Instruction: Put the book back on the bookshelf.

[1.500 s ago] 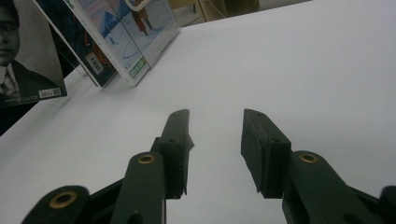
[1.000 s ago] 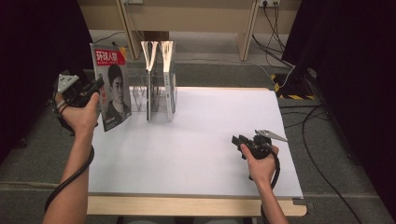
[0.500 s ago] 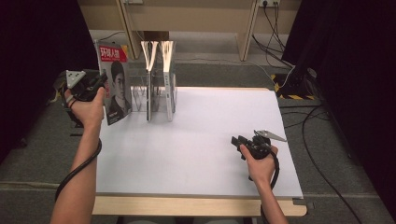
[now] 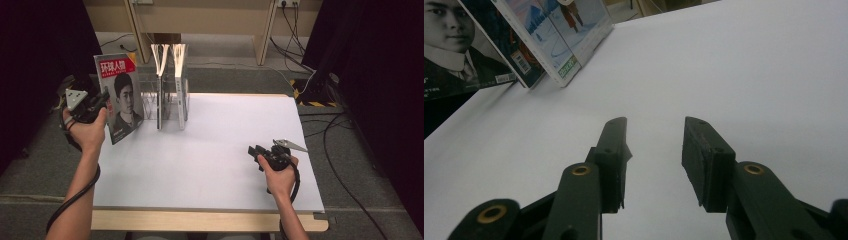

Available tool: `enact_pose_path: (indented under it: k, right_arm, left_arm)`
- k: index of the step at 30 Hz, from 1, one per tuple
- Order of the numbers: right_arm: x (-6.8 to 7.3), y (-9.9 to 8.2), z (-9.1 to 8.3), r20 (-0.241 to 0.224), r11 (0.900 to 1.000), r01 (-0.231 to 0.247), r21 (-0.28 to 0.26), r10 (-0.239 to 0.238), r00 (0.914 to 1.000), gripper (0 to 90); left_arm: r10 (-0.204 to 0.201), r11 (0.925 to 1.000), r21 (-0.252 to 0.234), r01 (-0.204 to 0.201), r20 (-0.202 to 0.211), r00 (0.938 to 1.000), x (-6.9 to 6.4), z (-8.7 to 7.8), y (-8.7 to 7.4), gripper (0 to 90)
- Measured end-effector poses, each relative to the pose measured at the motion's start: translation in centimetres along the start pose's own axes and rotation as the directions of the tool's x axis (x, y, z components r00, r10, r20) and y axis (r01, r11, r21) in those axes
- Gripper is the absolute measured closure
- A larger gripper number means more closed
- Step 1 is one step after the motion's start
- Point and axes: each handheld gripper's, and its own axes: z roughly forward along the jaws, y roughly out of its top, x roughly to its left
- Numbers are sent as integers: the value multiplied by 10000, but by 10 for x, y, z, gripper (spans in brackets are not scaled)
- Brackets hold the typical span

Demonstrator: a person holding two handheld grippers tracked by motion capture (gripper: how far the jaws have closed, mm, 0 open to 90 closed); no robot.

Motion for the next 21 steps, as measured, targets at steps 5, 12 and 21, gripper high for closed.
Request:
enact_pose_path:
  k: [5,12,21]
  right_arm:
    - [1,1,-1,5,10000,-31,-28,31,10000,625]
    - [0,0,-1,7,10000,-63,-7,63,10000,624]
    - [2,-1,1,-39,10000,-15,17,15,10000,623]
  left_arm:
    - [101,9991,414,-109,192,9998,0,-14,-17,846]
    - [23,9967,807,-66,533,9986,-2,-35,-34,841]
    - [161,9956,906,-240,879,9960,-11,-47,-48,837]
